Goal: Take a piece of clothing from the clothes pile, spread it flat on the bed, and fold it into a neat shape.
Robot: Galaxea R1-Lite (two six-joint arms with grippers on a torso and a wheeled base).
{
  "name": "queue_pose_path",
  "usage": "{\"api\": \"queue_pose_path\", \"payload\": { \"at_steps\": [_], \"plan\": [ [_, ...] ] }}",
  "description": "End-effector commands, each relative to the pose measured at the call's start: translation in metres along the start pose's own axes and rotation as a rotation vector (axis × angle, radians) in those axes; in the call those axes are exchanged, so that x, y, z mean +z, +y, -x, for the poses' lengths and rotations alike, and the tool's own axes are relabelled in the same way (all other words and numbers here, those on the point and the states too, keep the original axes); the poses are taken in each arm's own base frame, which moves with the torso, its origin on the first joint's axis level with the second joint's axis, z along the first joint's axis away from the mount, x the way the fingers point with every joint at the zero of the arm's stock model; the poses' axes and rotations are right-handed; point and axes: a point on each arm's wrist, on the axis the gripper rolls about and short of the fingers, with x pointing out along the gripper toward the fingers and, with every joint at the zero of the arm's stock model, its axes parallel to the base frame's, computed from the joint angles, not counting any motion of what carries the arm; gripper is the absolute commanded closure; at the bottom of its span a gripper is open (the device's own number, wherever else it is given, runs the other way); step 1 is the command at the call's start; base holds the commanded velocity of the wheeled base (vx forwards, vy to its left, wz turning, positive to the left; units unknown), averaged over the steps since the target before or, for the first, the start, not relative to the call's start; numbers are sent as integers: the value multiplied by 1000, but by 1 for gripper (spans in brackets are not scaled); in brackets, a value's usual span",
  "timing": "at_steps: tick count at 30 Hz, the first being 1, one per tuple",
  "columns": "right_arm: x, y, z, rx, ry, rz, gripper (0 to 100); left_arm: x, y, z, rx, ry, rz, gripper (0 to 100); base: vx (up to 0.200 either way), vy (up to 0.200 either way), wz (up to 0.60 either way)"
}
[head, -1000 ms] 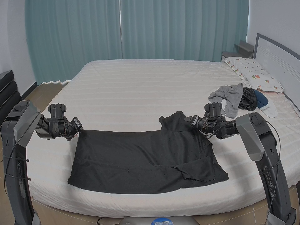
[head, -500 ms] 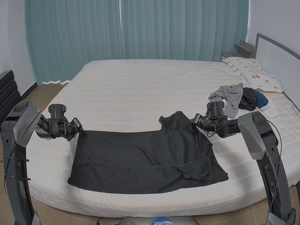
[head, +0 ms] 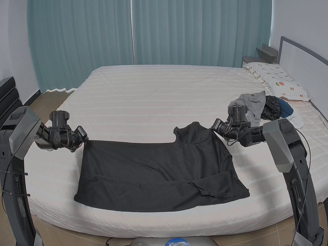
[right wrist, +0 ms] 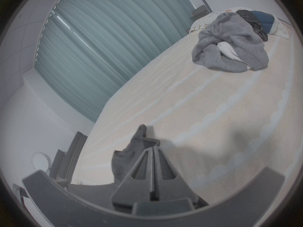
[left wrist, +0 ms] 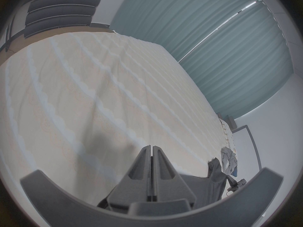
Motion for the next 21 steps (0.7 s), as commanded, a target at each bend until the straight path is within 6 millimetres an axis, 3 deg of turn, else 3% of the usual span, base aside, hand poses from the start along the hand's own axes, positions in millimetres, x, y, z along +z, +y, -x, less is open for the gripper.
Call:
{"api": "queue_pose_path", "payload": {
  "at_steps": [1, 10, 18, 19, 21],
  "plan": [
    [17, 10, 17, 4, -22, -9, 100, 6, -4, 8, -9, -19, -1, 100, 0, 0, 0],
    [26, -2, 39, -16, -43, -21, 100, 9, -11, 20, -23, -29, -5, 100, 0, 0, 0],
    [1, -12, 21, -32, 22, 22, 100, 7, -9, 17, -21, -20, -5, 100, 0, 0, 0],
    [-3, -14, 17, -29, 30, 34, 0, 7, -9, 17, -21, -20, -5, 100, 0, 0, 0],
    [-11, -18, 7, -27, 37, 46, 0, 6, -9, 17, -21, -18, -4, 100, 0, 0, 0]
  ]
}}
